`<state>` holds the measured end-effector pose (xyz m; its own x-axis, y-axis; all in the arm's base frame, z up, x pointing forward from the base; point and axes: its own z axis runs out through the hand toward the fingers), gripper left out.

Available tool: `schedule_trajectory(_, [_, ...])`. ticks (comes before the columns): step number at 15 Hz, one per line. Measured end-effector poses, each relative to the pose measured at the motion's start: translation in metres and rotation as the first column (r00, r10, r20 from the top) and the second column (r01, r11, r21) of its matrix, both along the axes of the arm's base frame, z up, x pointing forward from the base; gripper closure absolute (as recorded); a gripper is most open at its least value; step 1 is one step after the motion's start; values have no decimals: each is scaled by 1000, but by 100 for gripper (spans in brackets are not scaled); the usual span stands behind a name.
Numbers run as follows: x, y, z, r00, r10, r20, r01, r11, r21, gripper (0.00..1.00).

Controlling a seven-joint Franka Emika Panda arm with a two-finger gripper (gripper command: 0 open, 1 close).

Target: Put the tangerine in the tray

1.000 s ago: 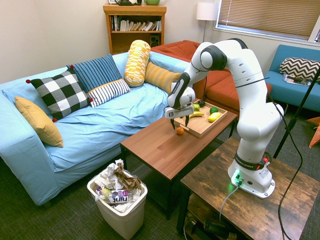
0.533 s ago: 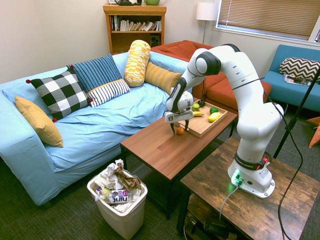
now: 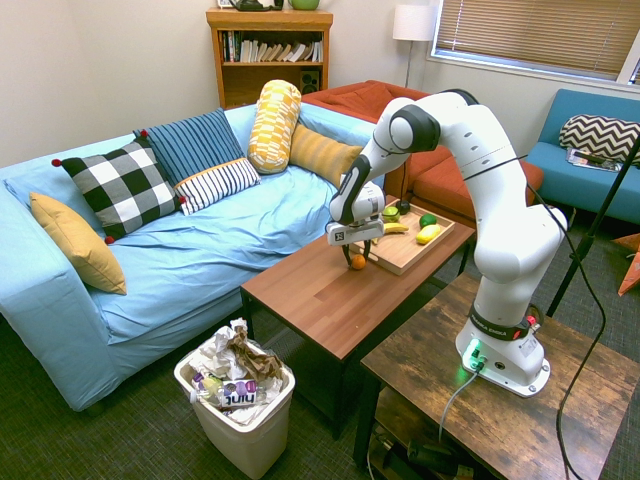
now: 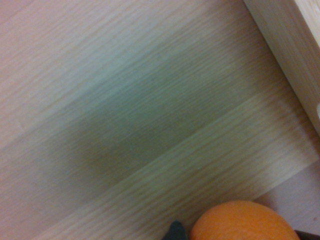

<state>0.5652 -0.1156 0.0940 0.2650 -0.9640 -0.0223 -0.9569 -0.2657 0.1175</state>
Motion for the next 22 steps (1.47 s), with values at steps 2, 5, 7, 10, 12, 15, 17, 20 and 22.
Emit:
schedule_trajectory(2, [4,4,14,1000,11,7,-11,1000,3,100])
schedule_trajectory(5, [5,-17,61,999,-6,51,7,1000,-9,100])
schedule_trajectory(7, [-7,-51,87,997,-41,68,43,999,-19,100])
schedule_trajectory(10, [-32,-110,92,993,-98,63,100,994,-32,100])
schedule_trajectory(12, [-47,-138,81,989,-140,44,141,989,-38,100])
schedule_trajectory(15, [-55,-158,50,983,-181,19,182,982,-44,100])
schedule_trajectory(17, [-51,-162,30,980,-197,14,197,979,-47,100])
schedule_trajectory(20, [-43,-168,7,978,-210,7,210,976,-53,100])
schedule_trajectory(22, [-41,-169,4,976,-216,7,216,975,-51,0])
